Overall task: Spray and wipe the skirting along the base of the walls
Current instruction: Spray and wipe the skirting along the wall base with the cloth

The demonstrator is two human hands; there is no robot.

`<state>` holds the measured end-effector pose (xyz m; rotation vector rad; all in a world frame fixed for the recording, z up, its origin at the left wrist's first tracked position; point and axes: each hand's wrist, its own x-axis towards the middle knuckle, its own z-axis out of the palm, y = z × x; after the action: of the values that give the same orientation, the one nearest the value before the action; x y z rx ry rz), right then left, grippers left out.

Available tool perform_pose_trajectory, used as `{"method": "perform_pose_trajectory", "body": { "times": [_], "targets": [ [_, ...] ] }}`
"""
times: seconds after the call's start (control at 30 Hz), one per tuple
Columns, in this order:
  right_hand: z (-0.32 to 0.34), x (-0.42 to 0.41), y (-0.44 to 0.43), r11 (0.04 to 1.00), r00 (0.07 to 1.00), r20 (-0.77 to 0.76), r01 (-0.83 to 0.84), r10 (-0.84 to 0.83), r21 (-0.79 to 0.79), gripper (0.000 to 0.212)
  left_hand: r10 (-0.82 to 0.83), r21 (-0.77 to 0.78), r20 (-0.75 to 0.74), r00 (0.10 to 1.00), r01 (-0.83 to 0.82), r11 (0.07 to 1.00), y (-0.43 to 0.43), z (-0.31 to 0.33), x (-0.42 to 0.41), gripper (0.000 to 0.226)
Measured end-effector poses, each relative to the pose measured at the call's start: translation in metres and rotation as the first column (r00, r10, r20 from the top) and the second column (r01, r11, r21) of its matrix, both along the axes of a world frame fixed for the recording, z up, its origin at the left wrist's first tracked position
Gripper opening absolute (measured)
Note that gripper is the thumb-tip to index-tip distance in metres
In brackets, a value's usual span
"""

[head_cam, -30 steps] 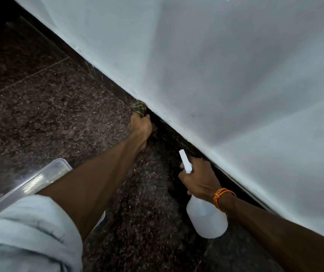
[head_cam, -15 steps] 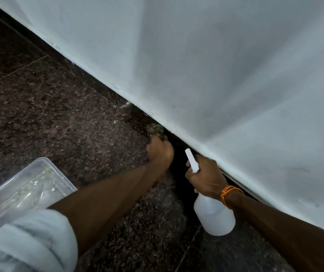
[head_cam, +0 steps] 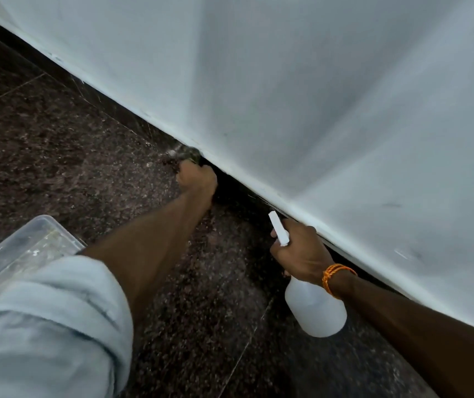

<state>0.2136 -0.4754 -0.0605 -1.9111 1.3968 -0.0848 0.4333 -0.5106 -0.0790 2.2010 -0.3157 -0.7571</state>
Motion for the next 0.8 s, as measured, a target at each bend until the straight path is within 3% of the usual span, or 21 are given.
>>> {"method": "perform_pose_trajectory", "body": {
  "times": [0.1, 0.2, 0.37, 0.5, 0.8],
  "targets": [
    [0.002, -0.018, 0.010, 0.999, 1.000, 0.006, 0.016, -0.016, 0.038, 0.029, -0.114, 0.074, -0.039, 0.993, 0.117, 0.990, 0.005, -0.001, -0.025, 0.037],
    [0.006, -0.033, 0.022, 0.998, 1.000, -0.003, 0.022, -0.022, 0.054, 0.024, -0.212, 0.064, -0.191, 0.959, 0.227, 0.972, 0.021, 0.002, -0.083, 0.041],
    [0.005, -0.043, 0.031, 1.000, 1.000, 0.013, -0.020, 0.020, -0.008, 0.026, -0.158, 0.066, -0.071, 0.985, 0.163, 0.984, 0.016, -0.007, -0.061, 0.041],
    [0.003, -0.051, 0.037, 0.994, 0.994, -0.059, -0.092, 0.089, -0.051, 0.015, -0.145, 0.063, 0.014, 0.989, 0.144, 0.988, 0.013, -0.012, -0.038, 0.040],
    [0.009, -0.060, 0.043, 0.991, 0.990, -0.123, -0.079, 0.065, -0.110, 0.026, -0.483, 0.097, -0.021, 0.876, 0.482, 0.871, 0.026, -0.005, -0.070, 0.038]
  ]
}}
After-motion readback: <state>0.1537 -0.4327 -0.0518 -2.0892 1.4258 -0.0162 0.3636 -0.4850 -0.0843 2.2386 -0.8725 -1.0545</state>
